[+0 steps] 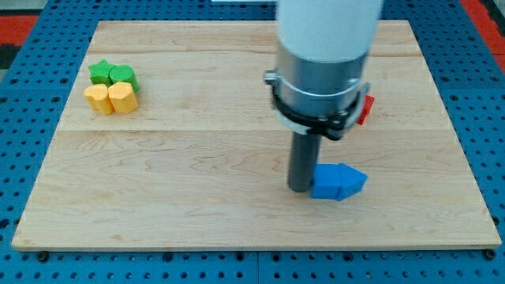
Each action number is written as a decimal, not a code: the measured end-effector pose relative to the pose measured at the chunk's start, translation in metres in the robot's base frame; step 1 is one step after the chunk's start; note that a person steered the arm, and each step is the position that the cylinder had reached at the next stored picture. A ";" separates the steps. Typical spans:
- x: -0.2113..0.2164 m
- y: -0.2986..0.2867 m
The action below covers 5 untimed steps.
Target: Move your arm closer to the red circle
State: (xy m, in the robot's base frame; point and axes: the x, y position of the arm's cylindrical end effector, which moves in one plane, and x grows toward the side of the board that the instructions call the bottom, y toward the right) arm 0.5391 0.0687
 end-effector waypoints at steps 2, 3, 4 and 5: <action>0.000 0.037; -0.030 -0.015; -0.103 -0.015; -0.158 0.013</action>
State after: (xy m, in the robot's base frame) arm 0.3807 0.0816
